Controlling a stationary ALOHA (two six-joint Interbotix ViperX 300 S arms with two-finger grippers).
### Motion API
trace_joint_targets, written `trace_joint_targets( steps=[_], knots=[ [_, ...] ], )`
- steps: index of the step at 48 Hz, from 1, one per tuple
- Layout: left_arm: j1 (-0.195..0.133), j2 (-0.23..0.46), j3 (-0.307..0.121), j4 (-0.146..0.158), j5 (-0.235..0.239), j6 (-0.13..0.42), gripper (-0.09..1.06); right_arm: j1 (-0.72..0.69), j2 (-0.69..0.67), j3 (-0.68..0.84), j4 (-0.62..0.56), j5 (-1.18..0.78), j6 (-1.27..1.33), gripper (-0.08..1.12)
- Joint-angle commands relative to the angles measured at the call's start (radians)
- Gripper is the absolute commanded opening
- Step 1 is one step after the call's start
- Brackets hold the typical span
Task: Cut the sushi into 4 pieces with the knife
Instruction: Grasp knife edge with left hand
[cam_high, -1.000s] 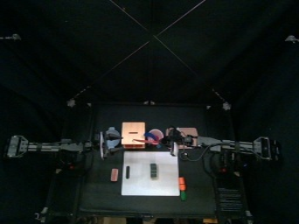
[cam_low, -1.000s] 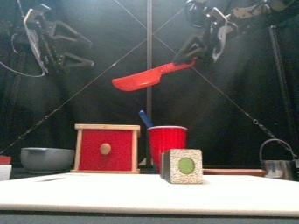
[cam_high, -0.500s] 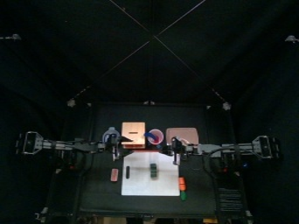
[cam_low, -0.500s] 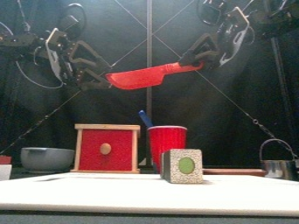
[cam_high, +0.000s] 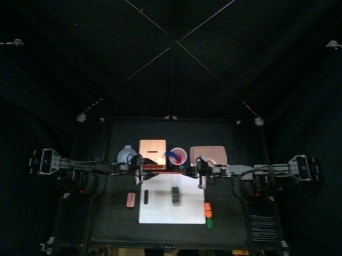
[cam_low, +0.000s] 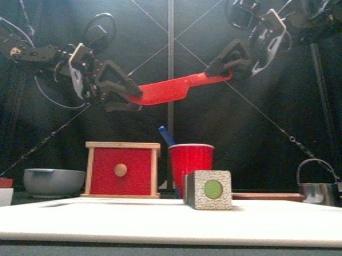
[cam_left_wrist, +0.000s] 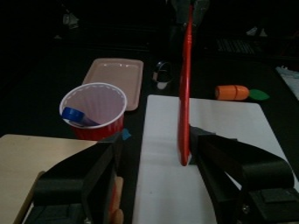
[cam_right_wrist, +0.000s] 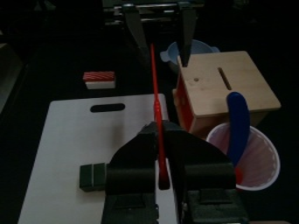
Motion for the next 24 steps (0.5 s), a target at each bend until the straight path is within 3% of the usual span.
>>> trace_joint_targets(
  steps=[1,12,24],
  knots=[
    [0.002,0.000,-0.026,0.005,-0.011,0.002,0.74,0.003,-0.014,-0.011,0.000,-0.014,0.003,0.16],
    [0.002,0.002,-0.026,0.005,-0.015,0.002,0.47,0.003,-0.009,-0.012,0.009,-0.014,0.011,0.15],
    [0.002,0.002,-0.023,0.005,-0.054,0.002,0.22,0.015,0.017,-0.017,0.015,-0.009,0.011,0.13]
  ],
)
